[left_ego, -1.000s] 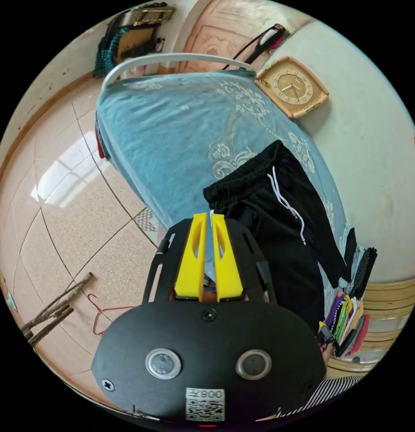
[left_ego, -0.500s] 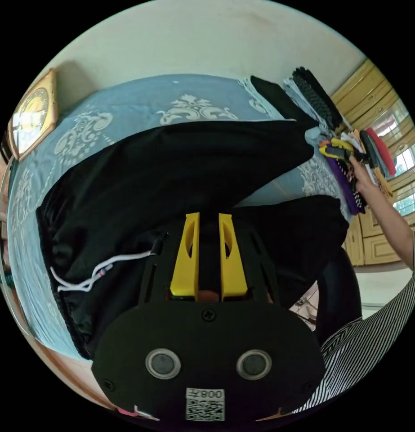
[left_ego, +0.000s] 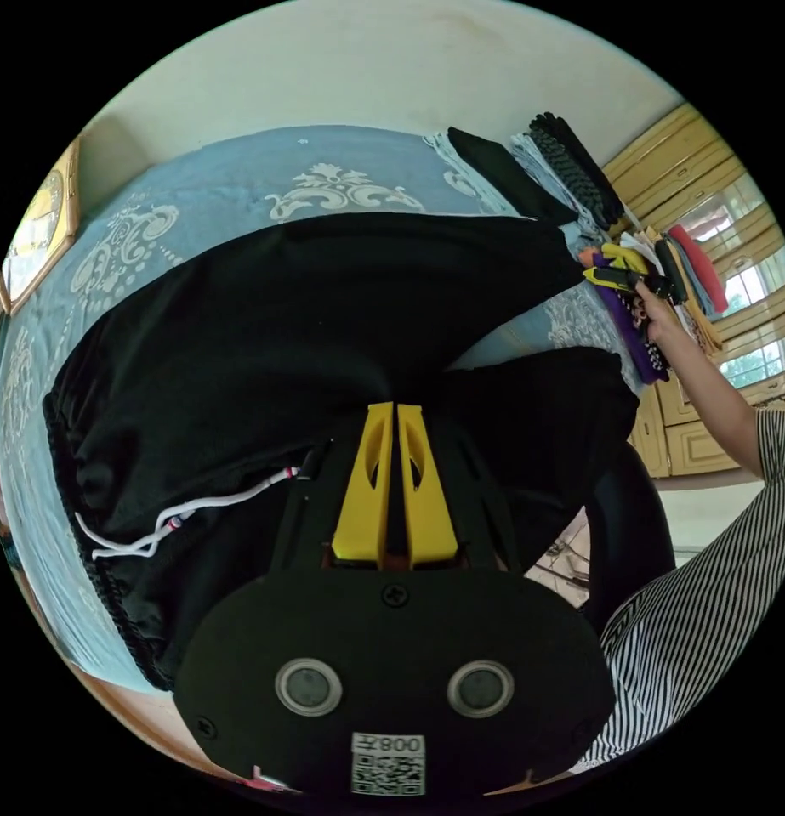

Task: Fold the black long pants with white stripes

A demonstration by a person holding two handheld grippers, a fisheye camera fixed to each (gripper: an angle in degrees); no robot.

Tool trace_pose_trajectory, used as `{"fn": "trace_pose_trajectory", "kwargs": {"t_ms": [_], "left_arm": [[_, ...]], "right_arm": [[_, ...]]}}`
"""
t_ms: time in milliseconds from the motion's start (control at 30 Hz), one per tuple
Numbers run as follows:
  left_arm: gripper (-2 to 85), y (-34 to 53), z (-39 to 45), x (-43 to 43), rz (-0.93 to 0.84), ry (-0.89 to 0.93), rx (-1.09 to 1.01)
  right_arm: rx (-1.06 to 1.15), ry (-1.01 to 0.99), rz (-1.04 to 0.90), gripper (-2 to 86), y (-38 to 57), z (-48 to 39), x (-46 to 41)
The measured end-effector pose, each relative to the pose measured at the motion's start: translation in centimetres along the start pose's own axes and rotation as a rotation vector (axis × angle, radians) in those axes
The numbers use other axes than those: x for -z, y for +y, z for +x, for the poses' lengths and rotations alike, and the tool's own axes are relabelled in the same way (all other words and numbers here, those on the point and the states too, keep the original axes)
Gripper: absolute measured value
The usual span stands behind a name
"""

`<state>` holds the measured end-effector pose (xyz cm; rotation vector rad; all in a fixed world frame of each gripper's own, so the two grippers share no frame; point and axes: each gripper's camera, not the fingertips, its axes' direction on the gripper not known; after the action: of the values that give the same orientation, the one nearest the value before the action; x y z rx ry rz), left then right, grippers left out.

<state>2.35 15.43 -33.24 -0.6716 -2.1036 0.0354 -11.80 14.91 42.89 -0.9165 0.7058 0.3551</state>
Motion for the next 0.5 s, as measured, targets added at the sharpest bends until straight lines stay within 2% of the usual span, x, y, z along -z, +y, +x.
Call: {"fn": "trace_pose_trajectory", "kwargs": {"t_ms": [200,400,500], "left_arm": [[1.7,-4.0,1.6,-1.0,-0.046,-0.009,-0.005],[3.3,-6.1,3.2,1.4,0.070,0.029,0.032],[4.4,-6.9,4.7,1.5,0.084,0.071,0.019]], "right_arm": [[-0.021,-0.008,-0.036,3.3,0.2,2.3,-1.1],[-0.096,-0.047,0.045,3.7,0.6,4.7,1.9],[-0.001,-0.077,0.020,4.7,2.6,4.0,3.2]]}}
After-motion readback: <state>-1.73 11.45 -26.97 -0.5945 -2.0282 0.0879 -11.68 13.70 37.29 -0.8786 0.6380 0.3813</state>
